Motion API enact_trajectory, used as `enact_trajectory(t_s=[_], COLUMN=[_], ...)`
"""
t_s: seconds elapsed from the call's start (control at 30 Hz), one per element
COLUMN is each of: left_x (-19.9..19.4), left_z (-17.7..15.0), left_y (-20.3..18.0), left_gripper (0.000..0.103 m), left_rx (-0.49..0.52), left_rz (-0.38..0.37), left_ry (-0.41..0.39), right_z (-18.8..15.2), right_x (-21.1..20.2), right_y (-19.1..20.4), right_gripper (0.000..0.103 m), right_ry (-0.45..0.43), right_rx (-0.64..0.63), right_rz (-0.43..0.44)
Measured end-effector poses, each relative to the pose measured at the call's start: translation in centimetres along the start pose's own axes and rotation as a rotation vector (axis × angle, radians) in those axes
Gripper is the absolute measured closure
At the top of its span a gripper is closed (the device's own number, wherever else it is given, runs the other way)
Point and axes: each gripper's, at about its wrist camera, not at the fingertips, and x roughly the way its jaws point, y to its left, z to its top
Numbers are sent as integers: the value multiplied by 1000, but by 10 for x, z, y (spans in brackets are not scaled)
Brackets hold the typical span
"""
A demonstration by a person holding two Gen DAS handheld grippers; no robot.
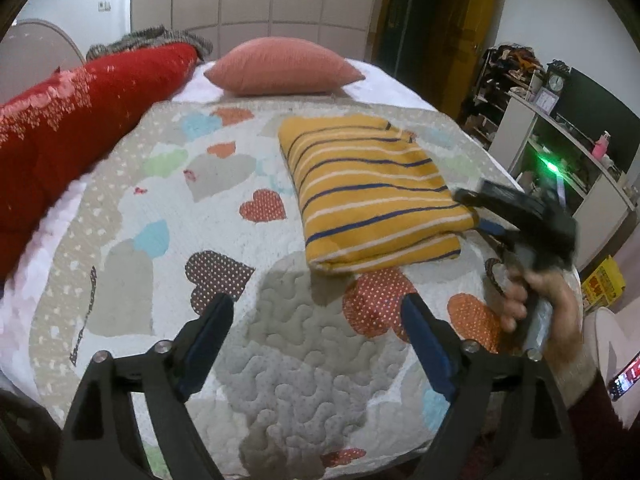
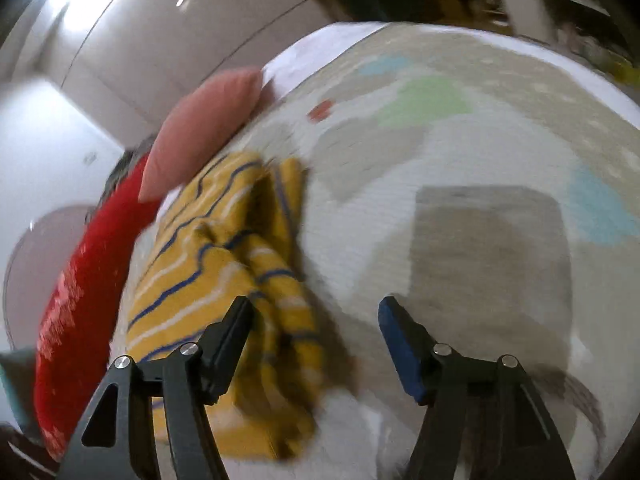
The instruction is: Fold small clothes
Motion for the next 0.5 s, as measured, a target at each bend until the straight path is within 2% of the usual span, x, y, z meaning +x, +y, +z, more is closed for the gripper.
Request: enact_trajectory(t_s=[0.1, 0.23, 0.33, 0.5], left_x=[1, -1, -6, -15], left_z=[0, -4, -6, -8], left_y=[-7, -20, -27, -31], left_gripper=[17, 17, 16, 11], left_rx=[10, 29, 57, 58], left_rz=[-1, 4, 19, 24], left_ry=[-15, -32, -57, -93], right_z=[-14, -36, -43, -59], right_x=[-37, -73, -81, -76], right_y=[-1, 8, 8, 10], right_gripper=[29, 26, 25, 25], right_ry=[-75, -127, -137, -102], right_rx=[-29, -75, -98, -106], right_rz=[-10, -16, -28, -22])
